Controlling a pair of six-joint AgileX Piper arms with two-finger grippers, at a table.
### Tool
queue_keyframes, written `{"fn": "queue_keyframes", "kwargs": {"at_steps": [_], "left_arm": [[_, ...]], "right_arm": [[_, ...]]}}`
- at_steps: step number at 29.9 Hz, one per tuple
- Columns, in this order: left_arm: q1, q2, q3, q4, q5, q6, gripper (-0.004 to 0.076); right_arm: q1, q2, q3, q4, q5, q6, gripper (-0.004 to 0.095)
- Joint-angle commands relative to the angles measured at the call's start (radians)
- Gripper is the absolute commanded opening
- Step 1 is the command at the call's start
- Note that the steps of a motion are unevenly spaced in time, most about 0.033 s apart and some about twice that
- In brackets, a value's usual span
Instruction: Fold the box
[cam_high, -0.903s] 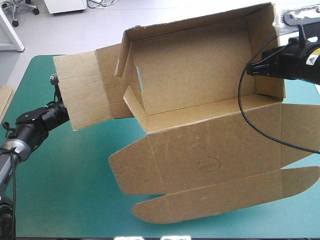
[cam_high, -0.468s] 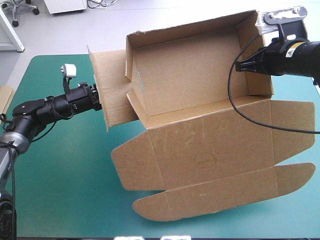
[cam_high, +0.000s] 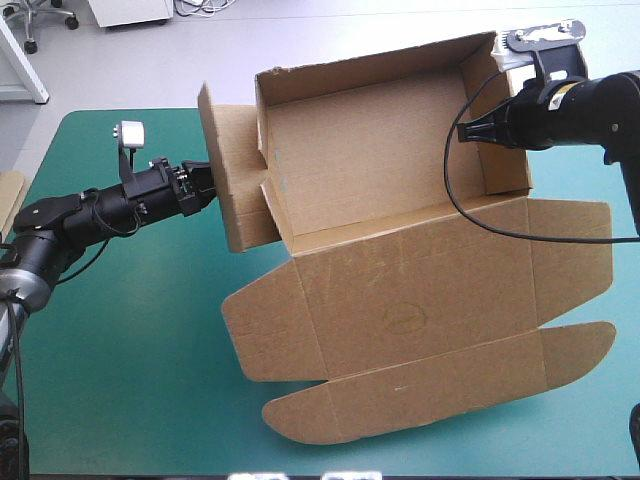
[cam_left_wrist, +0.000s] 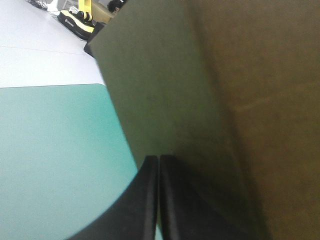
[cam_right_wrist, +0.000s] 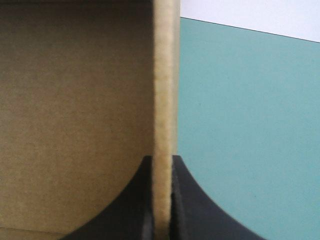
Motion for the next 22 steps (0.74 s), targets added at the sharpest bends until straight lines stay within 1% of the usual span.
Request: {"fn": "queue_keyframes", "kwargs": {"at_steps": [1,11,17,20,22], "left_arm": [[-0.002,-0.045,-0.044,-0.095,0.089,-0.026,0.0006],[-0.068,-0.06,-0.082,-0.095,0.089,-0.091,0.0006],[-0.114,-0.06,-0.092,-0.095,0.023,-0.176,0.0015],[-0.121,-0.06,-0.092,-0.095,0.005,-0.187,0.008],[-0.121,-0.06,-0.092,-0.095,0.004,-0.195,0.016]], "right_arm": [[-0.001,-0.016,-0.029,0.031,-0.023,0.011,-0.0019],[-0.001,0.006,-0.029,0.033,-0.04,0.011,-0.0019],[-0.001,0.017,-0.029,0.038,-0.04,0.011,-0.0019],[-0.001,0.017,-0.029,0.038,-0.043,0.009,-0.0019],[-0.001,0.017,-0.029,0.036,-0.044,0.007,-0.0019]]}}
